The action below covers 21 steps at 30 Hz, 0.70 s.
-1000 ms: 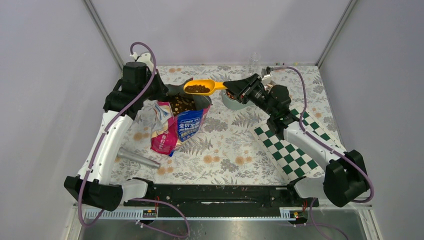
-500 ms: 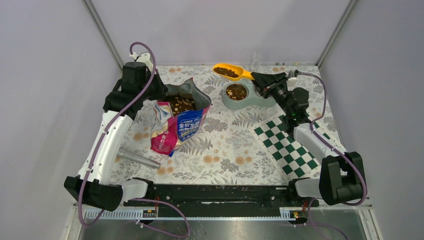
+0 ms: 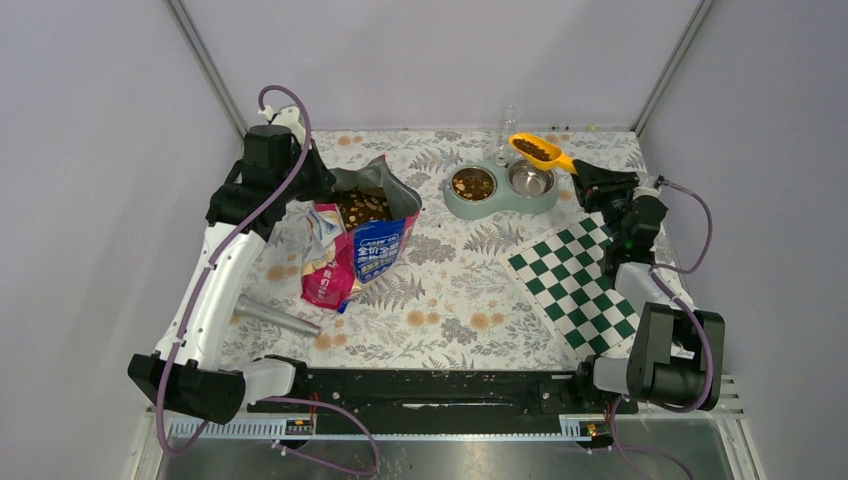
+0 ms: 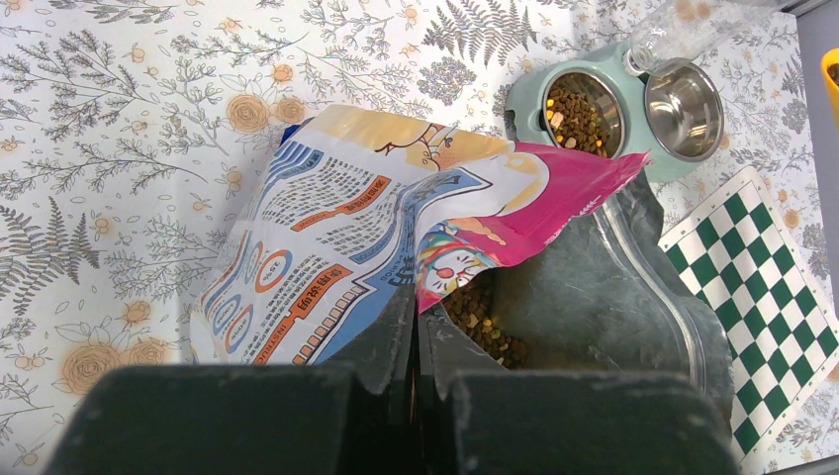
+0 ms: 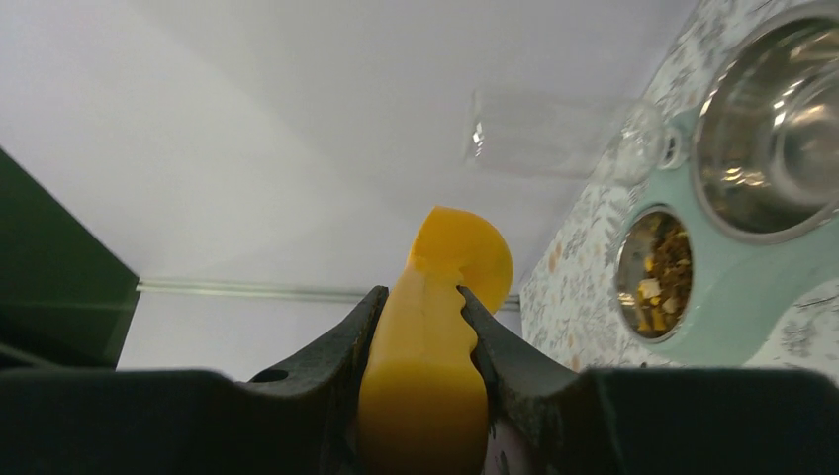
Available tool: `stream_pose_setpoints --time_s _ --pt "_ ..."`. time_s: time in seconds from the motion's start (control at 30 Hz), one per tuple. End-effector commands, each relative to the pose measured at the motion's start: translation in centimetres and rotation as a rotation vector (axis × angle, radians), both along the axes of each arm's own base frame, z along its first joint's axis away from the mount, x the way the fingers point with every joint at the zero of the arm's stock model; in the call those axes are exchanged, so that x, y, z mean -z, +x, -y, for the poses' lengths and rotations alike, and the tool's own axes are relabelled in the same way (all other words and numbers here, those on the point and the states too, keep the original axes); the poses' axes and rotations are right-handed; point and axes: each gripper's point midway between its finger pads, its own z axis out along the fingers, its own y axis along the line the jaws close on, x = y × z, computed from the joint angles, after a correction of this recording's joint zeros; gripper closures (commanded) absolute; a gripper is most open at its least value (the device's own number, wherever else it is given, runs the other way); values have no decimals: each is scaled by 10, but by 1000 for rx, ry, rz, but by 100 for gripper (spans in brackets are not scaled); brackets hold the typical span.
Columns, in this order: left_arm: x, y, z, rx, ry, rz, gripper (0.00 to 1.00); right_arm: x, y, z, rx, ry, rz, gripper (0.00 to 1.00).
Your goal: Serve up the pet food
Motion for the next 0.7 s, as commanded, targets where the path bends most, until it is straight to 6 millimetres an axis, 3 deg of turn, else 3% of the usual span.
stream_pose_setpoints --time_s 0.0,0.4,0.67 --pt "-32 1 -5 -23 -27 110 100 3 -1 27 63 -38 8 100" --pt "-28 3 -6 -26 -21 95 100 54 5 64 180 -322 -263 100" --pt "-28 3 -6 -28 -20 92 100 60 15 73 175 -439 -309 100"
